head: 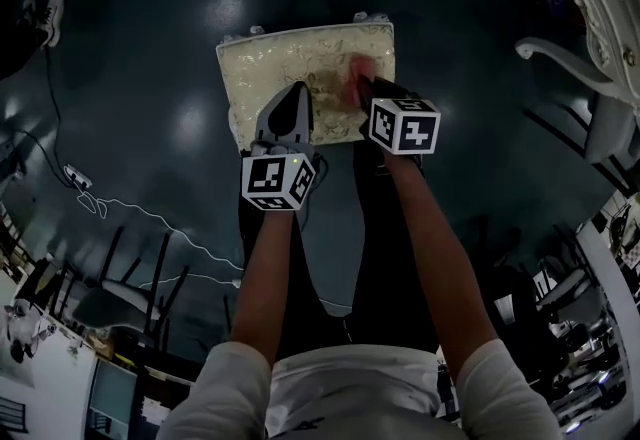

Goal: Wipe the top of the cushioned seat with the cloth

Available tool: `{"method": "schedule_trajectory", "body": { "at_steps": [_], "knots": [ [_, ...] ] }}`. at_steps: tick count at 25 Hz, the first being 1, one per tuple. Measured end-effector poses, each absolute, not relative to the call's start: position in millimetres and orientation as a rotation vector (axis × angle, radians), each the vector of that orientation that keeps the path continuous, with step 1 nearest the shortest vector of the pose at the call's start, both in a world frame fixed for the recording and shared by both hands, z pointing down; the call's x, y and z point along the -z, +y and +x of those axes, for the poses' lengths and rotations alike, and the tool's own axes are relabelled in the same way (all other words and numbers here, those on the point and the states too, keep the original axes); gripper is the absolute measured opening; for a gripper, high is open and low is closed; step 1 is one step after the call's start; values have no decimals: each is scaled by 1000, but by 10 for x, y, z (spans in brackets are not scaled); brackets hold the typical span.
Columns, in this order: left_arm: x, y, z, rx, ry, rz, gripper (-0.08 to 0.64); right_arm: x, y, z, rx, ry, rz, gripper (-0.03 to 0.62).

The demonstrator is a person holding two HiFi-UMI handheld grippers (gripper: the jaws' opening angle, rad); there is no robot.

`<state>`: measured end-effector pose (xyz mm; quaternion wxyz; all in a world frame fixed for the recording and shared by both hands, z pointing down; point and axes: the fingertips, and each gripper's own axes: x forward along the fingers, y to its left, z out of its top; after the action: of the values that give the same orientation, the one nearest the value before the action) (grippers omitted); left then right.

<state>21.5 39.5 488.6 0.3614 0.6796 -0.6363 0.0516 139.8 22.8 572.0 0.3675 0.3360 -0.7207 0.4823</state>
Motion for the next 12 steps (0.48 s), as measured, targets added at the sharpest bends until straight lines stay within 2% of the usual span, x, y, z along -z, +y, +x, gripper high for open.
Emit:
{"method": "schedule_trajectory", "body": {
  "at_steps": [8,12],
  "knots": [
    [-4859,272,463,-133,-1616,1771,8,-5773,31,2079,-1158,-1748,1053,21],
    [-4850,287,382,-134,-1619,1777,8,-5863,-2,2123,-1171,-1740,1048,21]
  ]
}}
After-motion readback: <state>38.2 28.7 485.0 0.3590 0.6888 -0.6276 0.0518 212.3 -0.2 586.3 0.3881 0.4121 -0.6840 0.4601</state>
